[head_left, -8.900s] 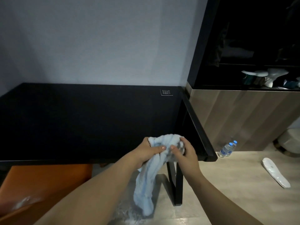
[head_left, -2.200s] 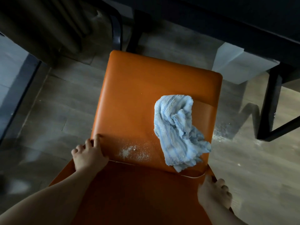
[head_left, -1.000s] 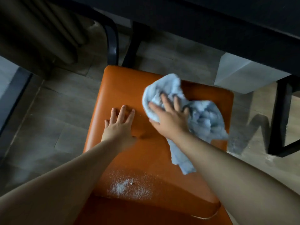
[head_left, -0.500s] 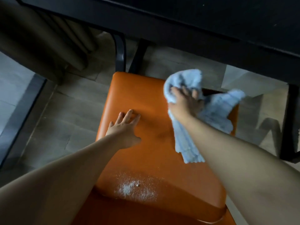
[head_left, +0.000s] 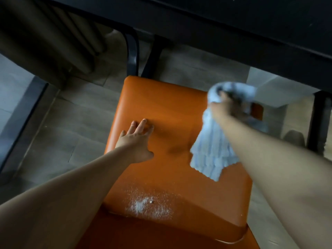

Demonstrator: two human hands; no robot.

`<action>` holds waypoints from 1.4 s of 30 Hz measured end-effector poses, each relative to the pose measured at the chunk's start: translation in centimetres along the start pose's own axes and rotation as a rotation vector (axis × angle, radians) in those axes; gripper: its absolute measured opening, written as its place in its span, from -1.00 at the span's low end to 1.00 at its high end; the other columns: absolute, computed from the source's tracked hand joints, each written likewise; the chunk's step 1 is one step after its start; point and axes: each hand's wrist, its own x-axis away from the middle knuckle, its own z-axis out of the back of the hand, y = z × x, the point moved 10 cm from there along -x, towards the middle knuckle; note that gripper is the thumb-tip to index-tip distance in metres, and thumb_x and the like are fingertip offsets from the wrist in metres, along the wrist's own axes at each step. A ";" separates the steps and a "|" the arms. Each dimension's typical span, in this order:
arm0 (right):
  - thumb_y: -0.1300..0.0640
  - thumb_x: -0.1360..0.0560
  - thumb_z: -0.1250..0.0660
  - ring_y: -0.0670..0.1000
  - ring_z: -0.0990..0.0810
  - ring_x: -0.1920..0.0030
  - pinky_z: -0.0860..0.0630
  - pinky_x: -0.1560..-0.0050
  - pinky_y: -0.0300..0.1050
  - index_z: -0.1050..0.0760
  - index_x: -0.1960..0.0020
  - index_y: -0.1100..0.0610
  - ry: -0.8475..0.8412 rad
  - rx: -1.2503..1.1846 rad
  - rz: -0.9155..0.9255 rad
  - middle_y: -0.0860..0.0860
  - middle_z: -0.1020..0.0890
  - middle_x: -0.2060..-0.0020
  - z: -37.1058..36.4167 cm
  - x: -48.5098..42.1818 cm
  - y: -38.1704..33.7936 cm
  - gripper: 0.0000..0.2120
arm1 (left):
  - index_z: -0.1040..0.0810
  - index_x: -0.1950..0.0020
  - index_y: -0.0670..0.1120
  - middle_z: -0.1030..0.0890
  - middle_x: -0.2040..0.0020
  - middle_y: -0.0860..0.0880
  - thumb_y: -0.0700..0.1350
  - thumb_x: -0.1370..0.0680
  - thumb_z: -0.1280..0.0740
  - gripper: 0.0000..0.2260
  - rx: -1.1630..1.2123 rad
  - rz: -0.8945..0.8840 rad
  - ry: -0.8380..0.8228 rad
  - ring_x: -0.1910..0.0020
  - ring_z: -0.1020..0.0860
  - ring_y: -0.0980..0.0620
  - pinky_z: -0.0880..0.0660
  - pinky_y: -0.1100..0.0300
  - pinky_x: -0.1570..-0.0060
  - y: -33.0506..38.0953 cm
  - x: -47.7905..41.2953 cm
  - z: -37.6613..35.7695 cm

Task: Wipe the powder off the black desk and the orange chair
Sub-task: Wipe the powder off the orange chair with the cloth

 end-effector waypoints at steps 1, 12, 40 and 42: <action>-0.01 -0.49 -0.20 0.16 -0.18 -0.43 -0.15 -0.39 0.15 -0.30 -0.39 -0.10 -0.028 -0.120 0.112 -0.01 -0.28 -0.42 -0.8 1.0 -2.7 -0.54 | 0.19 -0.53 0.13 0.29 -0.53 0.07 0.16 -0.45 -0.33 -0.15 0.009 -0.002 0.011 -0.53 0.22 -0.07 0.00 -0.09 -0.46 0.0 0.0 0.1; 0.00 -0.53 -0.16 0.20 -0.15 -0.44 -0.14 -0.40 0.22 -0.14 -0.48 0.02 0.025 -0.159 -0.093 0.11 -0.17 -0.47 1.0 1.3 5.5 -0.46 | 0.21 -0.54 0.01 0.20 -0.56 0.05 0.11 -0.53 -0.27 -0.20 0.123 0.119 0.126 -0.53 0.15 0.03 0.11 -0.11 -0.48 -5.0 2.1 0.6; -0.09 -0.48 -0.20 0.06 -0.11 -0.41 -0.10 -0.30 0.19 -0.32 -0.32 -0.23 -0.108 0.345 1.082 -0.15 -0.28 -0.40 -10.1 14.6 -29.3 -0.59 | 0.08 -0.53 0.16 0.20 -0.52 0.26 0.12 -0.48 -0.31 -0.25 0.427 0.032 0.089 -0.41 -0.29 0.03 -0.19 0.06 -0.39 -7.9 2.5 -1.2; -0.14 -0.49 -0.21 0.06 -0.12 -0.41 -0.13 -0.29 0.18 -0.29 -0.34 -0.23 -0.058 0.282 1.001 -0.15 -0.27 -0.41 -8.7 12.3 -28.4 -0.58 | 0.08 -0.54 0.15 0.19 -0.53 0.23 0.12 -0.50 -0.29 -0.27 0.404 0.022 0.094 -0.40 -0.30 0.04 -0.13 0.04 -0.43 -8.0 2.5 -1.2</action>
